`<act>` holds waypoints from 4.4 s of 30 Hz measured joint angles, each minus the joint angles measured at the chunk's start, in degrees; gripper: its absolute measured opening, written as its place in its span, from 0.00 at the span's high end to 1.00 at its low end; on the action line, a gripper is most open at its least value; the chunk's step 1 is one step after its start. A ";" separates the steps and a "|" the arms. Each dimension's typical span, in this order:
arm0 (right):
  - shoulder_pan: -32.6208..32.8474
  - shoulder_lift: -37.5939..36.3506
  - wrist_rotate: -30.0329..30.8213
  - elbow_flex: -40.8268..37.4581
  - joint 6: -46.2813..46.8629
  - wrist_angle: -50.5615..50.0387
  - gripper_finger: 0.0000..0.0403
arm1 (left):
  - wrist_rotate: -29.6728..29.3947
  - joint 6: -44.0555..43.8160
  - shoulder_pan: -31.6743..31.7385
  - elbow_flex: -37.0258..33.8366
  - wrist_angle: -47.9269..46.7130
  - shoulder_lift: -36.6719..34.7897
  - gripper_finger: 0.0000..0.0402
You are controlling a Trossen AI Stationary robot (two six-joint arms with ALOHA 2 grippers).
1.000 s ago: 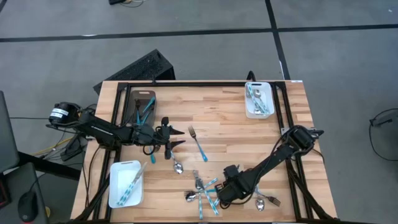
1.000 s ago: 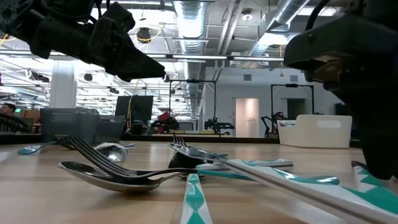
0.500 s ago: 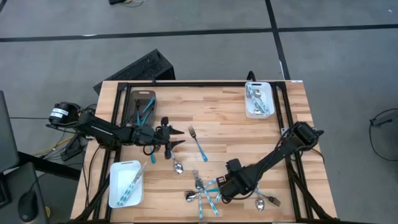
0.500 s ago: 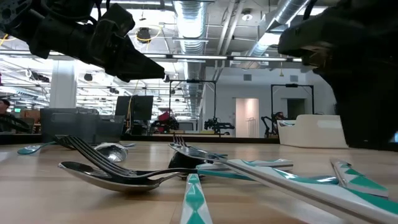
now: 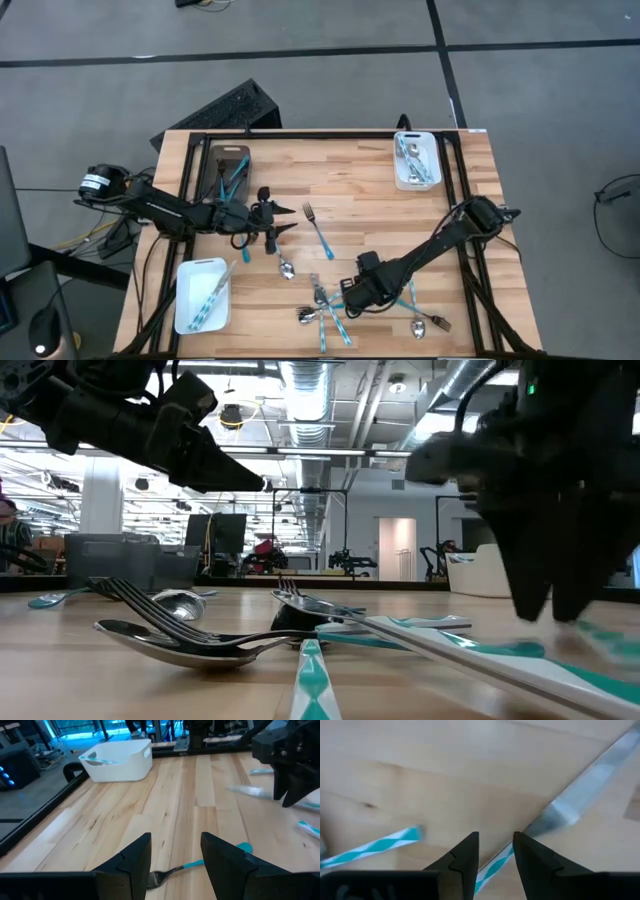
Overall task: Sort silverware by color (type)
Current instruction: Put the blue patterned knife into the bottom left white bin, then put the blue fork into the black bin
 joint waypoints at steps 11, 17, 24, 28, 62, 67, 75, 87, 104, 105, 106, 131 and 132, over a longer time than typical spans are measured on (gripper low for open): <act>0.44 -0.90 -4.06 -0.07 -0.59 -5.85 0.63 | -2.45 0.10 0.01 0.00 -0.02 0.01 0.60; 1.76 -4.63 -4.16 -0.05 1.93 -9.46 0.63 | -2.51 0.96 0.02 0.00 -0.14 0.01 0.60; 4.63 -6.09 -7.27 -0.05 5.19 -9.72 0.63 | -2.95 0.95 0.02 0.00 0.02 0.01 0.60; 6.08 -6.01 -9.36 -0.05 6.83 -8.66 0.63 | -2.97 0.95 0.02 0.00 0.02 0.01 0.60; -2.40 -6.14 -6.33 -10.03 -22.58 2.05 0.63 | -7.02 -2.11 0.02 0.00 -4.87 0.03 0.60; -3.71 -8.73 -5.66 -10.43 -25.52 -1.78 0.63 | -7.38 -2.11 0.02 0.00 -4.67 0.03 0.60; -3.76 -12.83 -1.54 -10.23 -26.39 -5.57 0.63 | -7.63 -2.16 0.02 0.00 -3.95 0.03 0.60; -6.80 -4.83 -2.68 -9.85 -35.52 -0.93 0.63 | -7.30 -3.98 0.02 0.00 -4.62 0.03 0.60; -17.54 -16.10 20.12 -13.60 -53.40 20.38 0.96 | -7.39 -6.67 0.04 0.00 -4.76 -2.90 0.60; -18.52 -17.04 20.56 -15.41 -56.49 25.02 0.96 | -7.33 -6.88 0.02 0.00 -4.82 -3.84 0.60; -19.76 -18.07 20.69 -17.49 -59.43 30.39 0.96 | -7.32 -7.14 0.02 0.00 -4.73 -4.82 0.60; -26.23 -4.81 7.71 -18.26 -73.55 57.88 0.59 | -10.53 -20.93 -0.92 0.02 -19.13 -10.85 0.60; -25.45 -3.40 8.10 -16.61 -73.09 56.21 0.58 | -10.63 -21.30 -1.11 0.02 -19.58 -10.85 0.60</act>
